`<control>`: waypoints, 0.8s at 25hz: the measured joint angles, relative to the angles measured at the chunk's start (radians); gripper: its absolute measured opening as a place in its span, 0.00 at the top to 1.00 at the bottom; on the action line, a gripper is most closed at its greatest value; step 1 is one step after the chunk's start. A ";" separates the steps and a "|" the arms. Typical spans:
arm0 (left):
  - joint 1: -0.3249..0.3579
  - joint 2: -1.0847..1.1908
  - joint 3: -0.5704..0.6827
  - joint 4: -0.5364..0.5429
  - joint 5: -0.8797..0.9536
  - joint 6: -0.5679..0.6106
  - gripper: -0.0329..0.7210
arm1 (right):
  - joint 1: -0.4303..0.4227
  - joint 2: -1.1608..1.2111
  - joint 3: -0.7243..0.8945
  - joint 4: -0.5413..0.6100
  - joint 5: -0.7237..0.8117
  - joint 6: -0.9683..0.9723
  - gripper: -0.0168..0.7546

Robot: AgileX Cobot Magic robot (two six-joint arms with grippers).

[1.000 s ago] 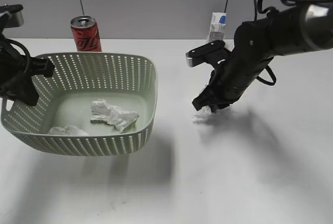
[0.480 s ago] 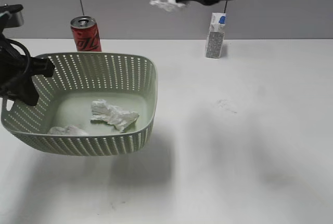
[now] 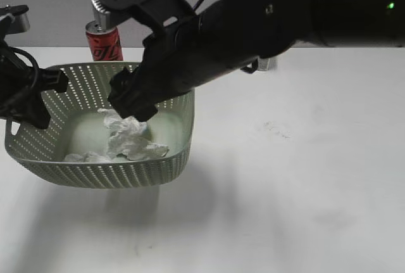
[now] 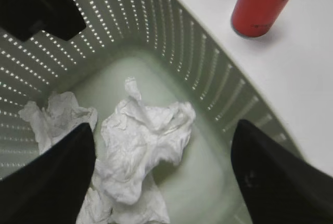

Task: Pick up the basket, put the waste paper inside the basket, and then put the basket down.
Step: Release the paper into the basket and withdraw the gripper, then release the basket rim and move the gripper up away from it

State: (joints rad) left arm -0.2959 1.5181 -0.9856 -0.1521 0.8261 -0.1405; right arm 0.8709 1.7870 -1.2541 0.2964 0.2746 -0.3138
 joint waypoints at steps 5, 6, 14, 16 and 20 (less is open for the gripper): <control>0.000 0.001 -0.008 -0.010 -0.015 0.000 0.96 | -0.088 -0.076 -0.061 -0.160 0.122 0.132 0.21; 0.000 0.004 -0.017 -0.010 -0.014 0.000 0.96 | -0.131 -0.098 -0.065 -0.177 0.156 0.148 0.22; -0.119 0.223 -0.216 -0.013 -0.025 -0.036 0.96 | -0.505 -0.290 -0.058 -0.211 0.390 0.169 0.22; -0.134 0.312 -0.284 -0.022 -0.032 -0.063 0.96 | -0.554 -0.361 -0.025 -0.221 0.414 0.170 0.22; -0.135 0.430 -0.370 -0.018 -0.047 -0.082 0.95 | -0.583 -0.519 0.098 -0.228 0.426 0.170 0.23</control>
State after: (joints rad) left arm -0.4309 1.9485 -1.3557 -0.1702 0.7793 -0.2225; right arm 0.2881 1.2684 -1.1564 0.0683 0.7006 -0.1441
